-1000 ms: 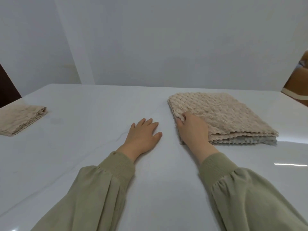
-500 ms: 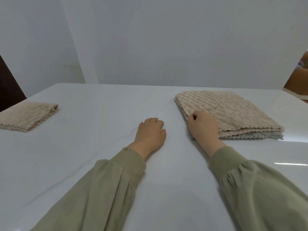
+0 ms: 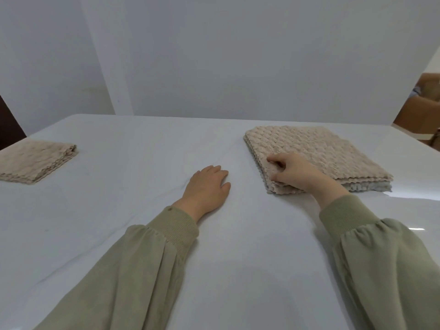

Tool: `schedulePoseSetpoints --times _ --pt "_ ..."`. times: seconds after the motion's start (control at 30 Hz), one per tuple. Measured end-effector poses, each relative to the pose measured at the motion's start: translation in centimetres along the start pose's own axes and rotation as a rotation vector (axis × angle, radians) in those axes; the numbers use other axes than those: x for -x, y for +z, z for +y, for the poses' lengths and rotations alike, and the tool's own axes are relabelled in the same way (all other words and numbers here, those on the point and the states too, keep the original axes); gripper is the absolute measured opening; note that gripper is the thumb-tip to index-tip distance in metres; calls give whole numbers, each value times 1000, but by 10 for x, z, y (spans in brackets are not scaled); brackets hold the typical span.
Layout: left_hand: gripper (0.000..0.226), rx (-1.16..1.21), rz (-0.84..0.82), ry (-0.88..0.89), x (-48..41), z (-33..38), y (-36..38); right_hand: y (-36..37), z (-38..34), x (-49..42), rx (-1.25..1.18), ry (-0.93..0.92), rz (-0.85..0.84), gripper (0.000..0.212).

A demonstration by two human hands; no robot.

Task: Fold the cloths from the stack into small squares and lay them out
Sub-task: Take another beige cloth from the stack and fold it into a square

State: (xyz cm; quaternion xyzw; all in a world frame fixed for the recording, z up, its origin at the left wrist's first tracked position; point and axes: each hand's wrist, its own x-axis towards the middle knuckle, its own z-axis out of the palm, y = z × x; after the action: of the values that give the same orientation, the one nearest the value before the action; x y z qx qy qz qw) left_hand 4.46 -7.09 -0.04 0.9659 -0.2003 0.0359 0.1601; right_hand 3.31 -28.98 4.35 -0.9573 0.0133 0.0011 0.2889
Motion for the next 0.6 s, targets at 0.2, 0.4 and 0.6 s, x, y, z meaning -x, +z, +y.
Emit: schedulePoseSetpoints --times 0.2,0.4,0.6 --pt "47 6 6 -4 1 -1 1 37 2 -8 76 -113 443 19" --pt "43 25 46 -2 0 -1 1 36 3 -9 24 -111 717 23" --pt "28 174 244 -183 6 -35 -14 53 -61 16 -132 -504 681 21"
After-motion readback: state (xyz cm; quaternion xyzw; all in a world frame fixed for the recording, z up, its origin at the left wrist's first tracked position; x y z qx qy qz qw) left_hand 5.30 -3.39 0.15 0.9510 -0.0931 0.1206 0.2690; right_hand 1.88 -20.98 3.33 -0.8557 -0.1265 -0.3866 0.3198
